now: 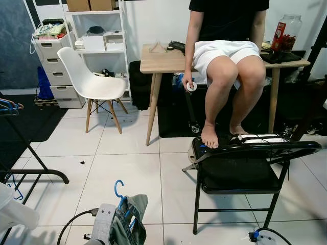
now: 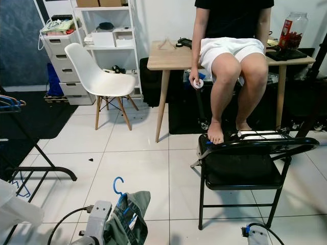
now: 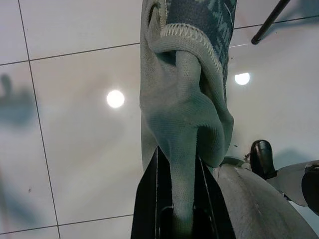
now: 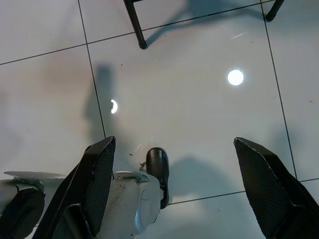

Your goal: Hang hanger

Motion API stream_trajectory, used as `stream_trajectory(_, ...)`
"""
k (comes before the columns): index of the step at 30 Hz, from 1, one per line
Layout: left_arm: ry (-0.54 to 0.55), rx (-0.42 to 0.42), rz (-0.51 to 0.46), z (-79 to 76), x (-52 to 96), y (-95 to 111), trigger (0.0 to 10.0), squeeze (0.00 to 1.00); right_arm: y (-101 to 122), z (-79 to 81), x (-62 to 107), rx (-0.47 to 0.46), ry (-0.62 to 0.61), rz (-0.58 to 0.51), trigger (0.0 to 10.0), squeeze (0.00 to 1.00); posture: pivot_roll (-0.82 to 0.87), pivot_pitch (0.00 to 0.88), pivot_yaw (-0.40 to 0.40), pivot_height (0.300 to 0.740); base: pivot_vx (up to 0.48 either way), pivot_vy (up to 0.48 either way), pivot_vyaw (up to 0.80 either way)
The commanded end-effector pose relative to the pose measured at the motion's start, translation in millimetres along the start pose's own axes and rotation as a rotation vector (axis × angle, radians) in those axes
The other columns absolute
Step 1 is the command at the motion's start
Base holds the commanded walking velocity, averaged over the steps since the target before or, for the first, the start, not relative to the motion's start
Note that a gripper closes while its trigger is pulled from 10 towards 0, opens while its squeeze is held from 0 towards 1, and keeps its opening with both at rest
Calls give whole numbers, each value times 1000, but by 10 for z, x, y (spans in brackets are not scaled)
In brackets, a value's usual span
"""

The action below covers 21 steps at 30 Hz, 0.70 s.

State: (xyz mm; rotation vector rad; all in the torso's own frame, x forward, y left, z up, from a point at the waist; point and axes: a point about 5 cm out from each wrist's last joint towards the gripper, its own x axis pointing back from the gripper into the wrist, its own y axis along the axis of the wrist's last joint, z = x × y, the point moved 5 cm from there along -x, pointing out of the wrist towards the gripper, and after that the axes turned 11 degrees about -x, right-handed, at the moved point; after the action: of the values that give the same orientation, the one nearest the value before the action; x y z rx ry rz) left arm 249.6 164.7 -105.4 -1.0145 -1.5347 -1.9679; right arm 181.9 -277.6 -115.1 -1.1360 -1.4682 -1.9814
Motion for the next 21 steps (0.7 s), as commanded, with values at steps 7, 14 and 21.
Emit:
stream_trajectory(7, 4, 4, -2, 17, -3, 19, 10000, 0, 43, 38, -13, -4, 10, -12, 10000, 0, 176, 0, 14, 740, 0, 0, 0)
stream_trajectory(14, 20, 8, -12, 34, -2, 33, 10000, 0, 50, 42, -13, -14, 13, -18, 10000, 0, 172, 0, 15, 740, 0, 0, 0)
stream_trajectory(21, 202, 315, -89, 174, 39, 24, 10000, 0, 34, 32, -9, -16, 12, -15, 10000, 0, 164, 0, 19, 740, 0, 0, 0)
